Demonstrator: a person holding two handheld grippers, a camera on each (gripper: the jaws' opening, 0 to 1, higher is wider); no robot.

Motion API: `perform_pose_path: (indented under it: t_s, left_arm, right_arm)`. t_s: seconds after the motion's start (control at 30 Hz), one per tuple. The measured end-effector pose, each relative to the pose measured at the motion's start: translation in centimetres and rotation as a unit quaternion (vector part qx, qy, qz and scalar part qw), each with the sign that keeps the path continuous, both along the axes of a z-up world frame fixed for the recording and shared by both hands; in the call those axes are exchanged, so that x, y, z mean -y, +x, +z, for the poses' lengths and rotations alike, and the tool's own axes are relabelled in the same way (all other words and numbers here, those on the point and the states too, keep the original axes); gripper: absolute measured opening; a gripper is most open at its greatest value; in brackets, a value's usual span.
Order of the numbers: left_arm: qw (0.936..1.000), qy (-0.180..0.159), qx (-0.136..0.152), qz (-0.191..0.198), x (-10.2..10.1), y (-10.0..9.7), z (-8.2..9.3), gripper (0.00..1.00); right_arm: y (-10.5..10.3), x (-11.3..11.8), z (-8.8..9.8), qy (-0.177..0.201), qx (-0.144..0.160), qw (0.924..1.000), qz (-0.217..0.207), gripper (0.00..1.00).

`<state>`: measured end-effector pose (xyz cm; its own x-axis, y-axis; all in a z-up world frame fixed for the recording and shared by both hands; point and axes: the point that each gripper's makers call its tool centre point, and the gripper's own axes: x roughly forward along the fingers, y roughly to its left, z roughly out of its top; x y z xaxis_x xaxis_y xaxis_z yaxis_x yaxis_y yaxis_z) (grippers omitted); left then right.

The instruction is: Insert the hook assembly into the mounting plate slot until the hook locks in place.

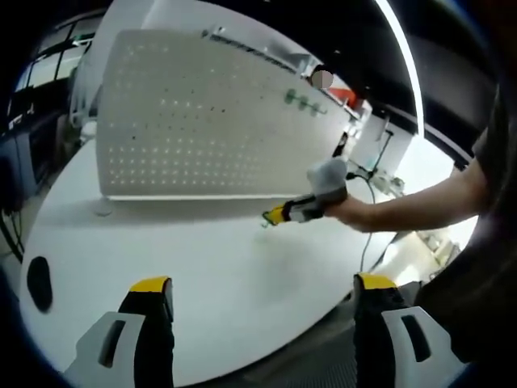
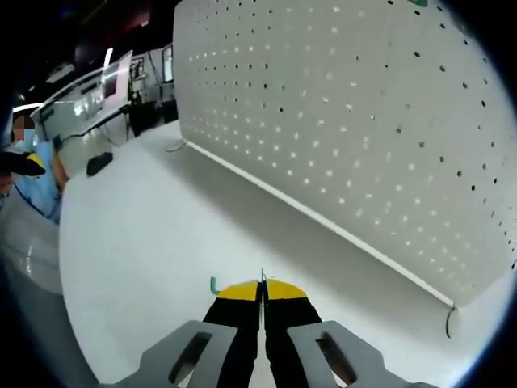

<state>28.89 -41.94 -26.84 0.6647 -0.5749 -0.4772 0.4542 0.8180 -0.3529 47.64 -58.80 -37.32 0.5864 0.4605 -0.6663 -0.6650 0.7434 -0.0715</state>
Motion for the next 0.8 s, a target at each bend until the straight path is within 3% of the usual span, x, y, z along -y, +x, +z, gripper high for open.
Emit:
perform_pose_path:
  t_s: [0.37, 0.8]
  left_arm:
    - [0.9999, 0.002, 0.011, -0.006, 0.2, 0.1, 0.6, 0.94]
    - [0.9998, 0.0, 0.018, -0.003, 0.2, 0.7, 1.2, 0.9]
  right_arm:
    - [-0.6, -1.5, 4.8, 0.035, 0.044, 0.9984, 0.01, 0.0]
    - [-3.4, -3.9, 9.4, 0.077, 0.071, 0.9943, 0.019, 0.0]
